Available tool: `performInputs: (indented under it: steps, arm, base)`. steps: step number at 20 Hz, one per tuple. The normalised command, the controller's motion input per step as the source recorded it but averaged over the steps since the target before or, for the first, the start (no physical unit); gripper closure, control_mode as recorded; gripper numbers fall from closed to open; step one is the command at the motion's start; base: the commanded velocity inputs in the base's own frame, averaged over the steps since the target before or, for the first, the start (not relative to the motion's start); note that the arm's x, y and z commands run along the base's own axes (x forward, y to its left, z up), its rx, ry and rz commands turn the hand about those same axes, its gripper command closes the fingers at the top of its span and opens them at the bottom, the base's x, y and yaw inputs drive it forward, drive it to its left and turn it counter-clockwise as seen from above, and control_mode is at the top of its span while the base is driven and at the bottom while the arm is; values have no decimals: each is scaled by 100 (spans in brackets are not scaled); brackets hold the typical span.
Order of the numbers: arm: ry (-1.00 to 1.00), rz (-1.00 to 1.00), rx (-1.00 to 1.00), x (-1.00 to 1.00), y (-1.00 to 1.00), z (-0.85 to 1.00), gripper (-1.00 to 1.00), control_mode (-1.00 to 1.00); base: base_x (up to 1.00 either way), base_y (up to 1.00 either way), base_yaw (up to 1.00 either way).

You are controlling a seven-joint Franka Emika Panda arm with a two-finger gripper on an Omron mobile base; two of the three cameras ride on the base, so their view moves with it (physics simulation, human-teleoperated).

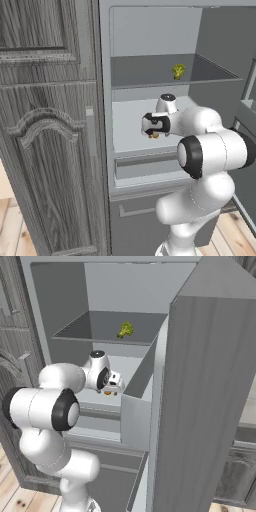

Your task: Place the cold items (broccoli and mushroom) from the fridge in one tupperware on the dining counter. Place the warm items (hot dog and kebab skewer) in the stove area in another tupperware.

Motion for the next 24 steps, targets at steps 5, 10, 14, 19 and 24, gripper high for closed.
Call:
performInputs:
  steps: [5, 10, 14, 19, 24]
  arm:
    - [0, -1, 0, 32, 0, -15, -100, -100]
    - [0, -1, 0, 31, 0, -12, -100, -100]
    - [0, 0, 0, 22, 0, -17, -100, -100]
    - [0, 0, 0, 21, 0, -23, 100, -100]
    - [0, 0, 0, 6, 0, -23, 100, -100]
  base:
    - [0, 0, 0]
    - [0, 0, 0]
    - [0, 0, 0]
    - [0, 0, 0]
    - [0, 0, 0]
